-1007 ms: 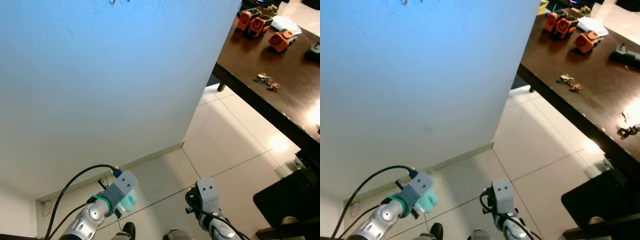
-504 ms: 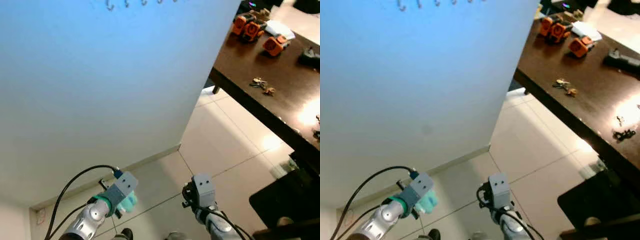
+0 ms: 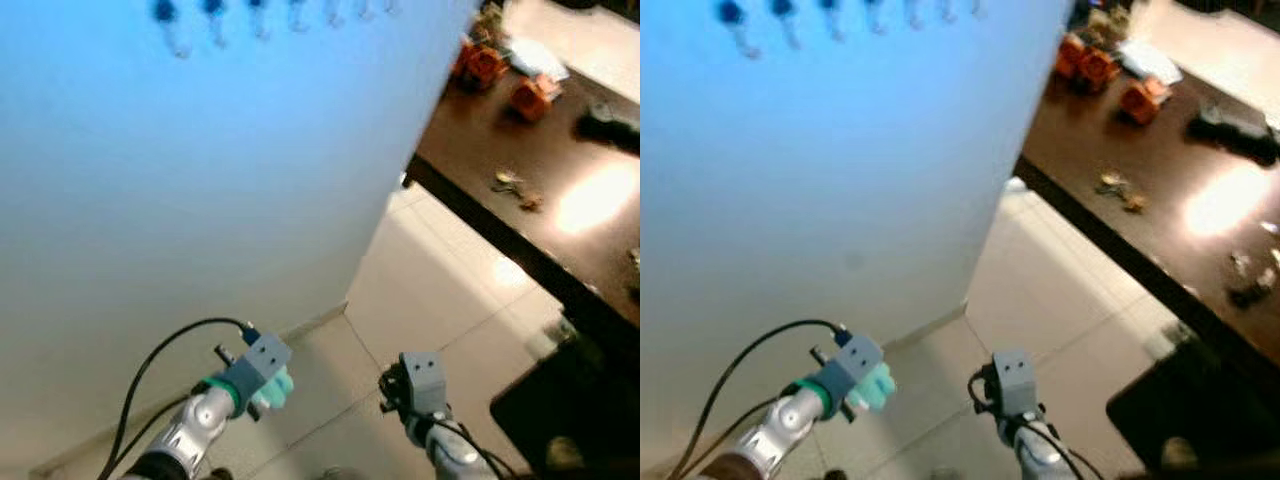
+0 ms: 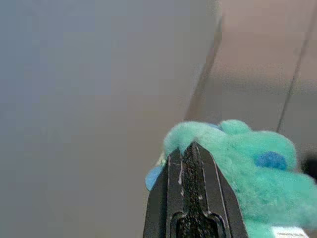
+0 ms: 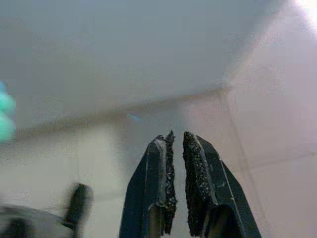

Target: Hang keys on a hook

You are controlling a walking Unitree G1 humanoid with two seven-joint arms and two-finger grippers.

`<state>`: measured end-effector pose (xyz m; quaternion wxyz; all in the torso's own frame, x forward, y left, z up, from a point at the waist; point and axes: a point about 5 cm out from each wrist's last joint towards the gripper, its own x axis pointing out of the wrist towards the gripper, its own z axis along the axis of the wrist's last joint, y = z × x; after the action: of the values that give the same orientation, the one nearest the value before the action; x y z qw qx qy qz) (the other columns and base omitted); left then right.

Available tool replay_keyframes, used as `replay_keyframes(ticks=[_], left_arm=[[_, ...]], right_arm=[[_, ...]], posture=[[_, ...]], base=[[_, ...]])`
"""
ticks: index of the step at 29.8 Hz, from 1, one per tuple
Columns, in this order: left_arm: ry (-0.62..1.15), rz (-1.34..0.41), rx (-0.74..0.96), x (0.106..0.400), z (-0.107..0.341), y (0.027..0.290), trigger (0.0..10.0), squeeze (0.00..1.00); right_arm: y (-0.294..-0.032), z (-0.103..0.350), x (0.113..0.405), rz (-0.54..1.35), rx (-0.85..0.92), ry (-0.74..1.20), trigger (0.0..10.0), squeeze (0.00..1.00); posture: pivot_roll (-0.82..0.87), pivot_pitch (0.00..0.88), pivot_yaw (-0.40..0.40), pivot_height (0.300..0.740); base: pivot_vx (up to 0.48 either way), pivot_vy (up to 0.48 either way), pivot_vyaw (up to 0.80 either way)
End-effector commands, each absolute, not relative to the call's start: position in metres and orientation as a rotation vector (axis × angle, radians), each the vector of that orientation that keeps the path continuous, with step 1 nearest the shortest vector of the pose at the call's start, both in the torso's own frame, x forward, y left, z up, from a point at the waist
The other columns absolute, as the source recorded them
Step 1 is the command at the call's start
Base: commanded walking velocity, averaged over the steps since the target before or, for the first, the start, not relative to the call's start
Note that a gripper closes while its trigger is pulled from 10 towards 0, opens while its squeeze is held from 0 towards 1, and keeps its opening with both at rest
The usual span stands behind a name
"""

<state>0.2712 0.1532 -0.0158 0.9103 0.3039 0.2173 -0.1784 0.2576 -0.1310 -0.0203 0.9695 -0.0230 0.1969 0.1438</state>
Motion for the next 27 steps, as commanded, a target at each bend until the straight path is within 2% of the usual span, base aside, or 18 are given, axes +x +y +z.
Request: replay_keyframes(ticks=[1,8,12,15,17,18,19,20,21,22,24,27], left_arm=[[0.447,-0.398,0.603,0.267,-0.02,0.141,10.0,0.0],[0.397,-0.392,0.564,0.269,-0.016,0.139,10.0,0.0],[0.254,-0.381,0.506,0.278,0.004,0.137,10.0,0.0],[0.128,-0.455,0.452,0.281,0.025,0.133,10.0,0.0],[0.128,-0.455,0.452,0.281,0.025,0.133,10.0,0.0],[0.032,-0.475,0.456,0.283,0.04,0.131,10.0,0.0],[0.032,-0.475,0.456,0.283,0.04,0.131,10.0,0.0],[-0.169,-0.443,0.538,0.291,0.074,0.128,10.0,0.0],[-0.169,-0.443,0.538,0.291,0.074,0.128,10.0,0.0],[-0.367,-0.417,0.603,0.295,0.109,0.12,10.0,0.0],[-0.367,-0.417,0.603,0.295,0.109,0.12,10.0,0.0],[-0.755,-0.388,0.701,0.291,0.176,0.1,10.0,0.0]], right_arm=[[-0.148,-0.034,0.243,0.25,-0.061,0.465,10.0,0.0],[-0.148,-0.033,0.244,0.251,-0.062,0.462,10.0,0.0],[-0.148,-0.032,0.245,0.257,-0.065,0.451,10.0,0.0],[-0.148,-0.03,0.247,0.263,-0.068,0.438,10.0,0.0],[-0.148,-0.03,0.247,0.263,-0.068,0.438,10.0,0.0],[-0.149,-0.029,0.247,0.268,-0.07,0.43,10.0,0.0],[-0.149,-0.029,0.247,0.268,-0.07,0.43,10.0,0.0],[-0.149,-0.027,0.249,0.273,-0.073,0.422,10.0,0.0],[-0.149,-0.027,0.249,0.273,-0.073,0.422,10.0,0.0],[-0.148,-0.026,0.251,0.279,-0.077,0.417,10.0,0.0],[-0.148,-0.026,0.251,0.279,-0.077,0.417,10.0,0.0],[-0.145,-0.022,0.258,0.293,-0.081,0.407,10.0,0.0]], posture=[[-0.2,0.111,0.001,0.74],[-0.2,0.107,0.0,0.74],[-0.2,0.105,0.0,0.74],[-0.2,0.104,-0.004,0.74],[-0.2,0.104,-0.004,0.74],[-0.2,0.104,-0.004,0.74],[-0.2,0.104,-0.004,0.74],[-0.19,0.103,-0.011,0.74],[-0.19,0.103,-0.011,0.74],[-0.18,0.104,-0.013,0.74],[-0.18,0.104,-0.013,0.74],[-0.16,0.11,-0.008,0.74]], base=[[0.0,0.0,0.0],[0.0,0.0,0.0],[0.0,0.0,0.0],[0.0,0.0,0.0],[0.0,0.0,0.0],[0.0,0.0,0.0],[0.0,0.0,0.0],[0.0,0.0,0.0],[0.0,0.0,0.0],[0.0,0.0,0.0],[0.0,0.0,0.0],[0.0,0.0,0.0]])
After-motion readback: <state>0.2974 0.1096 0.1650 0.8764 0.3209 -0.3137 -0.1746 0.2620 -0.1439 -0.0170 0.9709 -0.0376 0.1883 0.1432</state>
